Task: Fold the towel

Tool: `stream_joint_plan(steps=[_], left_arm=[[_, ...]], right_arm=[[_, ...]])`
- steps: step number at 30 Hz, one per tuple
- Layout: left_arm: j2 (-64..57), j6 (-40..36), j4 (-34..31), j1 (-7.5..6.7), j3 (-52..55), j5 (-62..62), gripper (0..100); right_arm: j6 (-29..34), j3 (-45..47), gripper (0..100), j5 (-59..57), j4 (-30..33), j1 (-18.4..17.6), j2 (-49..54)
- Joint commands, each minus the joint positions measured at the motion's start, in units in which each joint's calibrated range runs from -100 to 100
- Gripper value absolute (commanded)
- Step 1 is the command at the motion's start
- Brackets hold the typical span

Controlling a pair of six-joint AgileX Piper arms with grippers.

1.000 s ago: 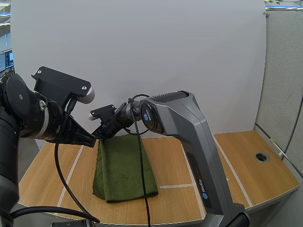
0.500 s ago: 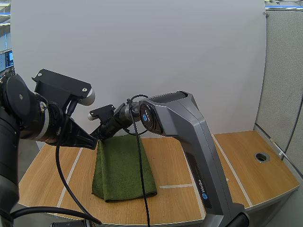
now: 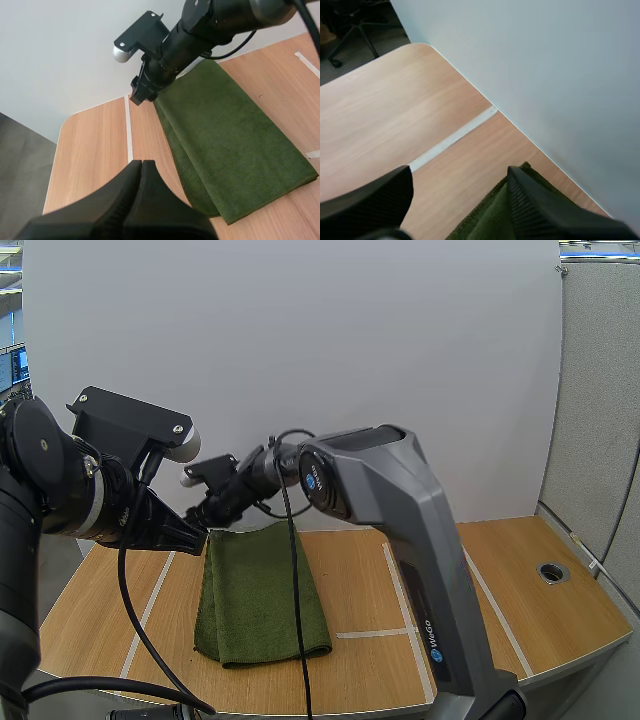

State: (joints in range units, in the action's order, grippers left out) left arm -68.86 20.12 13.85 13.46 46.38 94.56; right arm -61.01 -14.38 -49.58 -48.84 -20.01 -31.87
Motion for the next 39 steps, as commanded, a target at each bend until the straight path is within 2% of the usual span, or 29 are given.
stream_joint_plan(steps=[1, 3, 7, 9, 11, 14, 21, 25, 30, 35, 39], left_arm=[[-0.33, -0.48, 0.58, -0.11, -0.42, 0.67, 0], [-0.33, -0.48, 0.35, -0.11, -0.42, 0.67, 0], [-0.33, -0.48, -0.28, -0.11, -0.42, 0.67, 0], [-0.33, -0.48, -0.51, -0.11, -0.42, 0.67, 0], [-0.33, -0.48, -0.51, -0.11, -0.42, 0.67, 0], [-0.33, -0.48, -0.51, -0.11, -0.42, 0.67, 0], [-0.33, -0.48, -0.51, -0.11, -0.42, 0.67, 0], [-0.33, -0.48, -0.38, -0.11, -0.42, 0.67, 0], [-0.33, -0.48, -0.38, -0.11, -0.42, 0.67, 0], [-0.33, -0.48, 1.39, -0.11, -0.42, 0.67, 0], [-0.33, -0.48, 1.95, -0.11, -0.42, 0.67, 0]], right_arm=[[3.70, -0.24, 88, -9.48, 5.23, 0.40, 4.02], [5.85, -0.24, 84, -14.80, 8.39, 0.40, 5.69], [7.40, 3.26, 59, -22.41, 11.25, 0.64, 9.57], [7.01, 7.80, 41, -23.70, 11.72, 0.88, 12.61], [6.45, 12.45, 28, -23.46, 13.08, 1.29, 15.57], [3.94, 20.74, 0, -23.22, 14.07, 1.90, 20.75], [0.28, 37.88, 0, -18.22, 14.07, 4.28, 28.98], [-1.27, 45.03, 0, -12.72, 14.07, 6.07, 29.26], [-7.35, 52.09, 0, -5.04, 11.60, 7.74, 29.26], [-11.14, 54.37, 0, -0.88, 6.67, 7.90, 29.13], [-16.49, 54.37, 0, 2.02, -1.78, 7.90, 28.05]])
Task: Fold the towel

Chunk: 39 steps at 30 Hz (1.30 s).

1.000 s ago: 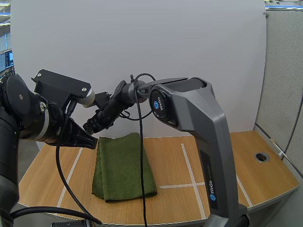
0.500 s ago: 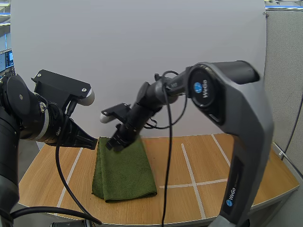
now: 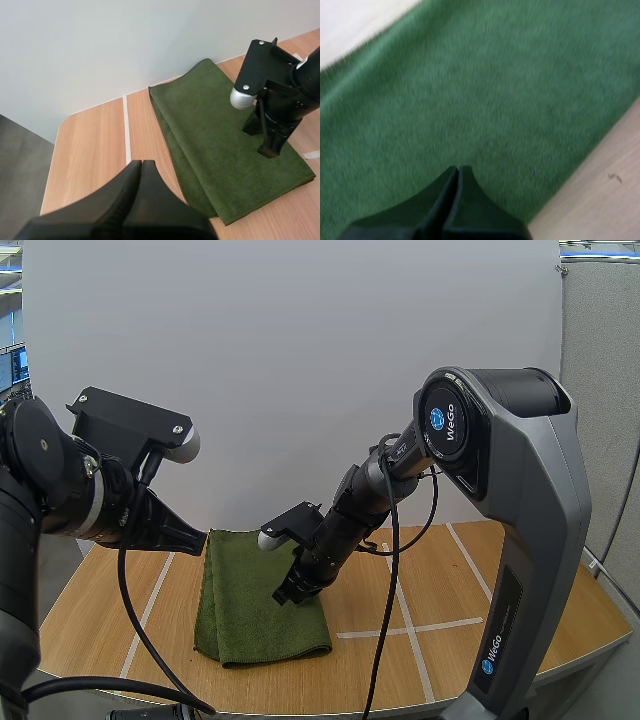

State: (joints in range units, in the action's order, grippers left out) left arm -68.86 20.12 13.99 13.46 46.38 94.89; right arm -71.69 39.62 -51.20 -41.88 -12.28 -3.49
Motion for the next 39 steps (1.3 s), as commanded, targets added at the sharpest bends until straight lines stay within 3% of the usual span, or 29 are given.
stream_joint_plan(steps=[1, 7, 16, 22, 30, 39], left_arm=[[-0.33, -0.48, 1.81, -0.11, -0.42, 0.34, 0], [-0.33, -0.48, 1.81, -0.11, -0.42, 0.34, 0], [-0.33, -0.48, 1.97, -0.11, -0.42, 0.34, 0], [-0.33, -0.48, 2.04, -0.11, -0.42, -0.25, 0], [-0.33, -0.28, 5.50, -0.11, -0.42, -1.06, 0], [-0.33, -0.28, 5.85, -0.11, -0.42, -0.91, 0]], right_arm=[[-6.62, 0.36, 0, 4.08, -10.06, 0.17, -1.02], [-7.11, -1.11, 0, 4.29, -10.63, 0.17, -6.92], [-6.26, 2.05, 0, 4.29, -2.60, 2.41, -10.42], [-7.24, 6.33, 0, 3.75, 0.79, 7.84, -9.76], [-13.13, 11.21, 0, 0.45, 0.65, 14.37, -2.57], [-16.07, 14.34, 0, -6.11, 0.56, 18.66, 3.55]])
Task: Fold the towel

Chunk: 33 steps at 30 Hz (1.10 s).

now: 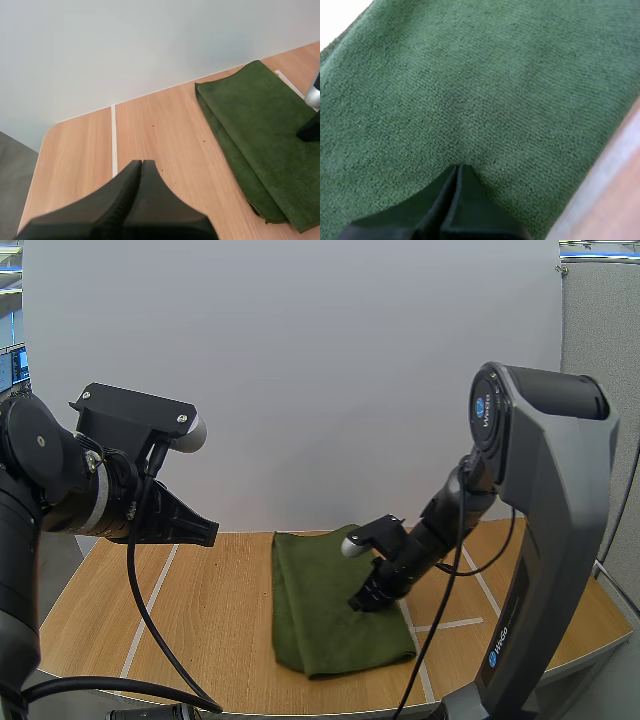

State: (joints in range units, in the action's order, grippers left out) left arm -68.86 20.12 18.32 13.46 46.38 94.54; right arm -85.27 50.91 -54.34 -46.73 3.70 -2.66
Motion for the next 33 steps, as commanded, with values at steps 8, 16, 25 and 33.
stream_joint_plan(steps=[8, 16, 25, 33], left_arm=[[1.58, 3.39, 4.06, -0.11, -0.11, 4.58, 0], [10.47, 11.37, 10.79, -0.11, 7.37, 4.64, 0], [24.29, 21.21, 20.46, -0.11, 13.81, 4.31, 0], [38.71, 25.63, 22.91, -0.29, 14.38, 5.46, 0]], right_arm=[[-2.49, 3.05, 0, -9.90, -1.19, 2.91, 8.33], [2.16, 3.05, 0, -17.83, -2.25, 2.91, 23.21], [9.81, 3.05, 0, -24.83, 4.21, 2.91, 39.53], [13.48, 3.05, 0, -26.90, 4.41, 2.91, 45.72]])
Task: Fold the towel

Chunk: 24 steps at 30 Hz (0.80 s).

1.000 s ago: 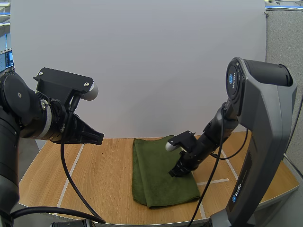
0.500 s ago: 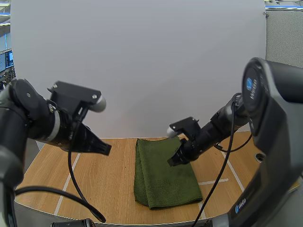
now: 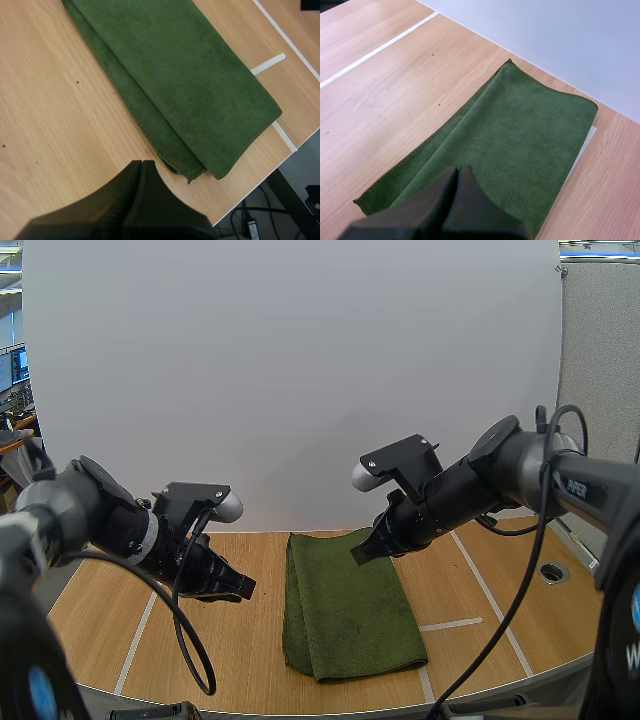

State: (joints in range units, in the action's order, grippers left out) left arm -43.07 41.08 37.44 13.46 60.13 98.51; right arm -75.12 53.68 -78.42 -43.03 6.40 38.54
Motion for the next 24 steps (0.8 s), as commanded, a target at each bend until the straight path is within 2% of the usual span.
stream_joint_plan(steps=[1, 3, 4, 5, 11, 14, 16, 20, 22, 23, 24], left_arm=[[14.03, 4.80, 3.77, -0.86, 0.63, 1.49, 0], [16.35, 4.33, 3.19, -2.83, 0.63, 1.49, 0], [17.58, 3.27, 2.63, -4.62, 0.63, 1.49, 0], [18.06, 2.72, 2.35, -5.44, 0.63, 1.49, 0], [21.35, -4.95, -2.83, -13.71, 0.63, -6.56, 0], [22.55, -7.77, -4.00, -16.83, 0.63, -10.04, 0], [23.46, -9.22, -5.32, -17.87, 0.47, -12.29, 0], [27.09, -9.65, -4.96, -18.72, 0.31, -12.18, 2], [28.72, -9.54, -4.89, -18.82, 0.31, -11.69, 9], [30.46, -9.01, -4.36, -18.82, 0.16, -10.68, 17], [31.06, -8.92, -3.87, -18.82, 0.04, -10.23, 20]], right_arm=[[3.43, 0.28, 0, -2.82, 0.70, 0.21, 4.51], [4.45, 0.28, 0, -2.97, 0.70, 0.21, 4.51], [4.67, 0.28, 0, -2.97, 0.70, 0.21, 4.51], [4.67, 0.28, 0, -2.97, 0.70, 0.21, 4.51], [5.51, 0.28, 0, -3.00, 0.57, 0.21, 4.51], [5.51, 0.28, 0, -3.00, 0.31, 0.21, 4.51], [5.51, 0.28, 0, -3.00, 0.16, 0.21, 4.51], [5.51, 0.28, 0, -3.00, -0.12, 0.21, 4.51], [5.51, 0.28, 0, -3.00, -0.42, 0.21, 4.51], [5.51, 0.28, 0, -2.80, -0.42, 0.21, 4.51], [5.51, 0.28, 0, -2.80, -0.42, 0.21, 4.51]])
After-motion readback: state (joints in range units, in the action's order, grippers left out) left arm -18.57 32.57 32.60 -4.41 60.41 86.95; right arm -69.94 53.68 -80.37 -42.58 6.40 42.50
